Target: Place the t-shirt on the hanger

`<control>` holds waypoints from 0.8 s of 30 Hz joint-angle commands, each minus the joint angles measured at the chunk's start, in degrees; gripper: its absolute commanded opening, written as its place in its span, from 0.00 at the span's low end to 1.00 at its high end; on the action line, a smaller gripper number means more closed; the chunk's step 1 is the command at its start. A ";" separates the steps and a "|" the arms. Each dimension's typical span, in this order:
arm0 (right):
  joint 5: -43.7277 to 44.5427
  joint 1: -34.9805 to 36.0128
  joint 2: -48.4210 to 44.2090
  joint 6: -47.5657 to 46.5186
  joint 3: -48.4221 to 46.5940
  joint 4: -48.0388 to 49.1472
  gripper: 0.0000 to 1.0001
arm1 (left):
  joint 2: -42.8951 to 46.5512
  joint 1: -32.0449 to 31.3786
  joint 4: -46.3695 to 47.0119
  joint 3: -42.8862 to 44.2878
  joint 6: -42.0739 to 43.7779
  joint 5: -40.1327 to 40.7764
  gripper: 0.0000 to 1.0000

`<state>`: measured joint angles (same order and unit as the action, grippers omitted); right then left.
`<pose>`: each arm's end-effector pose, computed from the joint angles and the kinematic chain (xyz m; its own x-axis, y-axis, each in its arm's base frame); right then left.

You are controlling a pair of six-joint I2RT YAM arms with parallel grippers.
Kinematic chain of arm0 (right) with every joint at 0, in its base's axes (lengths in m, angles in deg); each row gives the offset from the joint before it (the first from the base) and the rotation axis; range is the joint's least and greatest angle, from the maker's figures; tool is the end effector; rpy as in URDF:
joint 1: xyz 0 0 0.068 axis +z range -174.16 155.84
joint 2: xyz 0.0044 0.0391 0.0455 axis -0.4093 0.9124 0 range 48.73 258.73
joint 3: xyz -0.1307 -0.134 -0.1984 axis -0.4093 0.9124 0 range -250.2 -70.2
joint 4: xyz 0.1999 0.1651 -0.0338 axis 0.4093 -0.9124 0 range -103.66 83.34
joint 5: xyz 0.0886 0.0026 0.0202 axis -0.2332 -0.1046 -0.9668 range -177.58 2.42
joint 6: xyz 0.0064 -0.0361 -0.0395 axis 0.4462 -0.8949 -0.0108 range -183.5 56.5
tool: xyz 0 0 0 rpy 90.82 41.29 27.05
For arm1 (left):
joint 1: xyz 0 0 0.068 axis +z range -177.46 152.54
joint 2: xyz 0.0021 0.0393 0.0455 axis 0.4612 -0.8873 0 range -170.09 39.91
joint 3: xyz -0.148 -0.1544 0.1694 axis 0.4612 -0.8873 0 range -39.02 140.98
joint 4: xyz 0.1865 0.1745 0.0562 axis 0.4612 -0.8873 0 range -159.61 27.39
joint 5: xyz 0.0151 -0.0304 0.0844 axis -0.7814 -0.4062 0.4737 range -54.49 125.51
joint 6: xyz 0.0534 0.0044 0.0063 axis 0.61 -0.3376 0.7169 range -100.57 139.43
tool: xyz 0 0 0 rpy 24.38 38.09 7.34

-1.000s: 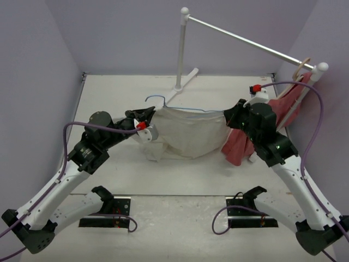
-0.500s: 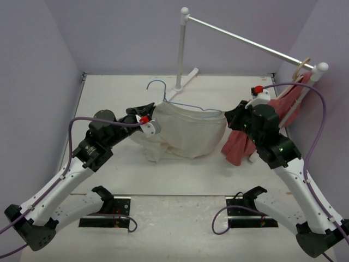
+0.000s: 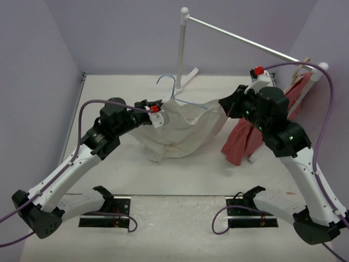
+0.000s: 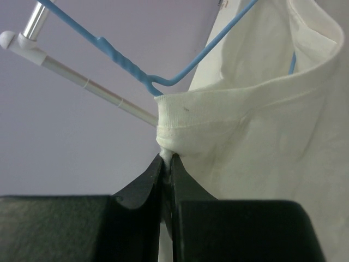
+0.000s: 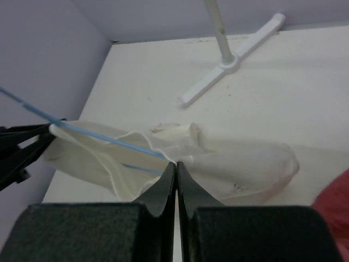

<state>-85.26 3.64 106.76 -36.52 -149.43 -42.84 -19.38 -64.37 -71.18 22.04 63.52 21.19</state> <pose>0.1712 0.0886 0.4537 -0.3995 0.3019 -0.8656 -0.2809 0.8585 0.4290 0.1834 -0.1488 0.3952 0.4735 0.4875 -0.7336 0.6248 0.4011 0.6699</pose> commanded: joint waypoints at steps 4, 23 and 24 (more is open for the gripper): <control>-5.66 12.89 13.08 -2.50 -21.13 -5.38 0.00 | -5.04 -0.18 3.08 14.87 -8.00 -12.38 0.00; -1.69 13.42 8.72 -3.23 -3.43 1.23 0.05 | 4.35 -0.18 6.42 -2.72 -13.74 -16.41 0.00; -1.94 13.34 8.45 -3.41 -2.13 1.74 0.04 | 4.52 -0.18 6.61 -3.25 -14.86 -16.90 0.00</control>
<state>-87.21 17.01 118.37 -39.27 -154.46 -46.32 -17.09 -64.35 -70.40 19.97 53.01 4.45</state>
